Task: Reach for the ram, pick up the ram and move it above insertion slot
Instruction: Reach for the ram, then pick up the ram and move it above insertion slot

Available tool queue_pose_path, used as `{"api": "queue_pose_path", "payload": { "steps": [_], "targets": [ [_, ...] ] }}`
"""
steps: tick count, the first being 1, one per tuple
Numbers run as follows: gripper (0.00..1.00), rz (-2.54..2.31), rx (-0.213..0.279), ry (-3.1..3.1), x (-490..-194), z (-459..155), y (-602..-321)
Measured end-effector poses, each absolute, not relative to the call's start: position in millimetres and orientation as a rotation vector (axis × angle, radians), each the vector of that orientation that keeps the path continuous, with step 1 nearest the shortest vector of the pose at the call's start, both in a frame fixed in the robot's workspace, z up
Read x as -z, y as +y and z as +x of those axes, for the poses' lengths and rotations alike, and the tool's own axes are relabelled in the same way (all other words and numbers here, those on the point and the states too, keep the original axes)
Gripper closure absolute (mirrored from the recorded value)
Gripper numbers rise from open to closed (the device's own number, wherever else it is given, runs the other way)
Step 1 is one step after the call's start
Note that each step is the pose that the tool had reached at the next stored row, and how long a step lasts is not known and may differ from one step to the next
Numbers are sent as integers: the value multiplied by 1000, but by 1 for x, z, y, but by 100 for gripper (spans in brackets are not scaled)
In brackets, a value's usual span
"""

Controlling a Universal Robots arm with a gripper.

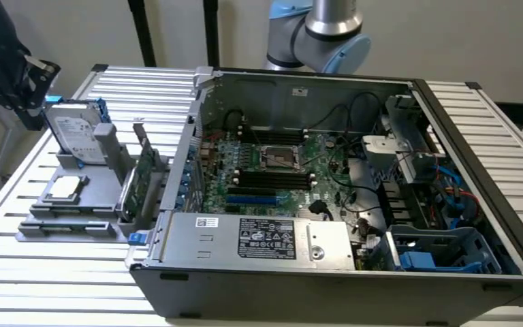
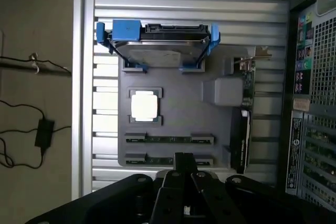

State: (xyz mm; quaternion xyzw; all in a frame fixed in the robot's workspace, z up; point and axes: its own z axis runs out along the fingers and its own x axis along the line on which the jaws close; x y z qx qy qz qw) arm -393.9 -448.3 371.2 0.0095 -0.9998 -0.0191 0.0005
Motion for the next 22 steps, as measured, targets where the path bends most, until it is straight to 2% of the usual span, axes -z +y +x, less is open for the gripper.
{"api": "queue_pose_path", "payload": {
  "steps": [8,22],
  "targets": [
    [89,30,60,-3140,-370,-394,-484],
    [89,255,60,-3128,-369,-394,-486]
  ]
}}
